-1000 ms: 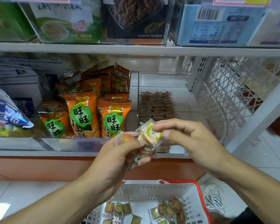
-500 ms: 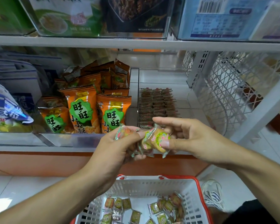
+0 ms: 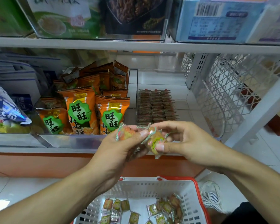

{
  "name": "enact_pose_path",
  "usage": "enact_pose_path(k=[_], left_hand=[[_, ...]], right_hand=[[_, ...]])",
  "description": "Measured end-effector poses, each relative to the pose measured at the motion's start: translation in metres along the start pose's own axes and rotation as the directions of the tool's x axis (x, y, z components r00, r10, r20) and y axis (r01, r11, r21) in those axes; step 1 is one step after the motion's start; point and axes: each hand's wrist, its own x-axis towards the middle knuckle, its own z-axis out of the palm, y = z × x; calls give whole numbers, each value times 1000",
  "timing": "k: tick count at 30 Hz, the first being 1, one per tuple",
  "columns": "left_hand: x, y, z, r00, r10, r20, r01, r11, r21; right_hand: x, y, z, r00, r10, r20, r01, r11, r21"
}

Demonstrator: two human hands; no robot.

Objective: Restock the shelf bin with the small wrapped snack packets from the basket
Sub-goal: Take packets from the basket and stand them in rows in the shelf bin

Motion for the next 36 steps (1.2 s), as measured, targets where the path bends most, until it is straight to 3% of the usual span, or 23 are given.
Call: enact_pose_path(k=[6,9,10,12,13,15,19,25,32,34,36], left_hand=[[5,0,3,997,36,-75,-37,999,-21],[7,-4,3,990,8,-141,-6,1000,14],[7,-5,3,988,-7,-154,11,1000,24],[8,-8,5,987,-18,-162,25,999,46],[8,-10,6,987,-14,-161,24,998,59],[9,-12,7,989,-11,-148,22,997,78],[9,-15,11,991,-14,-133,26,996,89],[8,-17,13,994,-31,-108,43,993,106],[9,-17,12,992,-68,-109,77,994,75],[9,-16,12,993,-74,-92,78,996,42],[8,-14,13,994,-76,-79,77,997,3]], right_hand=[[5,1,-18,997,45,-60,-33,981,192],[14,1,-38,973,92,-213,-17,944,330],[18,2,-46,956,96,-277,-18,963,270],[25,6,-62,921,56,-385,-104,989,-105],[28,10,-68,917,44,-397,-169,943,-286],[34,18,-72,922,88,-378,-274,838,-473],[47,32,-68,929,229,-291,-360,742,-566],[65,42,-56,920,319,-229,-384,614,-689],[73,35,-47,888,402,-224,-435,577,-691],[68,30,-52,891,391,-231,-425,539,-727],[59,21,-55,925,235,-297,-378,534,-756]])
